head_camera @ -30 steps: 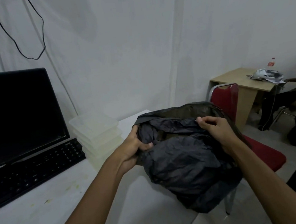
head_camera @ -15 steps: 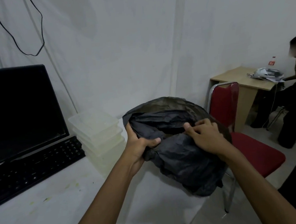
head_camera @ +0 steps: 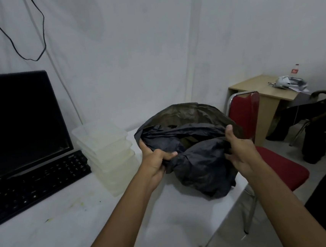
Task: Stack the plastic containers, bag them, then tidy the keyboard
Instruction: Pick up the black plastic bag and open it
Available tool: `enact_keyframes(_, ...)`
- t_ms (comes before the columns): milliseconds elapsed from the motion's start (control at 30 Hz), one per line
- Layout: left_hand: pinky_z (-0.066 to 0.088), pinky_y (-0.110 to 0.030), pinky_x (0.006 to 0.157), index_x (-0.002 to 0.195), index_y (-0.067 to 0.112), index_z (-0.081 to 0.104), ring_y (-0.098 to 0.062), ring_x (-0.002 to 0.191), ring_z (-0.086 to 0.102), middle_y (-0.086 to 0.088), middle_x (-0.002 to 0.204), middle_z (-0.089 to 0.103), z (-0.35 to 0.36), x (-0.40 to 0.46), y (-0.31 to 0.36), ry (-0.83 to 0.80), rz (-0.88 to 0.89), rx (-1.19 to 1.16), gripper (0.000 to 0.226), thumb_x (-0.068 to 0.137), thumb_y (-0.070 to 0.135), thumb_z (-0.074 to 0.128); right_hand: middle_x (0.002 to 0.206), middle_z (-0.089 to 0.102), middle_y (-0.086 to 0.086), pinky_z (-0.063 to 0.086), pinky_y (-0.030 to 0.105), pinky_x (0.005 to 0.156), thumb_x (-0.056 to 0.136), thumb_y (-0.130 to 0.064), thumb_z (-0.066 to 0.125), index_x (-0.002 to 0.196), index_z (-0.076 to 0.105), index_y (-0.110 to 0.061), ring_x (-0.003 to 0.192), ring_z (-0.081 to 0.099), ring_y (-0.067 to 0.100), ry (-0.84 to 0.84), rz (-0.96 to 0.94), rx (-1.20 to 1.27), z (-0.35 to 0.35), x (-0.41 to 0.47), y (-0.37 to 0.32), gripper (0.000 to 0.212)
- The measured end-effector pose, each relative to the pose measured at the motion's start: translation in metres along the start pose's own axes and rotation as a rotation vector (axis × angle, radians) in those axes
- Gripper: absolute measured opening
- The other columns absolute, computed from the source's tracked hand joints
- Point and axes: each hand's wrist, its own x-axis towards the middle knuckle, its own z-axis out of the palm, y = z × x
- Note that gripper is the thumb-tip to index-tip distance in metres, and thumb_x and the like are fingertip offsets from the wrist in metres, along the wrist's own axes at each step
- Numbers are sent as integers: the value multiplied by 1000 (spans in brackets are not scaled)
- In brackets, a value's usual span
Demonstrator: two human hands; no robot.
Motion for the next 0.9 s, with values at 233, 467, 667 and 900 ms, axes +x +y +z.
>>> enact_keyframes(233,62,-50,93,160,49,19,-33,122,65,-8,151,52,-10,1,-6,27,-57,-78,127,77,-40,53,130,75,23,67,50,82,96,-66,58,131,70,-5,109,78,38,-197,168,354,2,2,-6,72)
enact_keyframes(467,65,-49,88,159,33,35,-37,121,69,-17,142,64,-14,15,1,-18,-132,-254,110,75,-37,54,129,76,21,67,51,90,87,-61,74,132,71,-3,116,76,38,-272,135,122,-24,5,0,74)
enact_keyframes(667,51,-43,101,106,6,63,-34,105,60,-11,119,64,-15,16,-2,-176,-290,-211,45,65,-3,46,130,77,16,58,47,99,81,-67,76,139,69,-11,115,77,36,-157,-11,163,-30,11,-2,81)
enact_keyframes(900,57,-48,108,128,16,74,-30,112,77,-8,122,80,-26,23,6,-158,-176,360,51,82,32,88,131,75,21,57,47,103,83,-75,71,138,69,-7,113,76,37,-156,9,-36,-34,19,1,87)
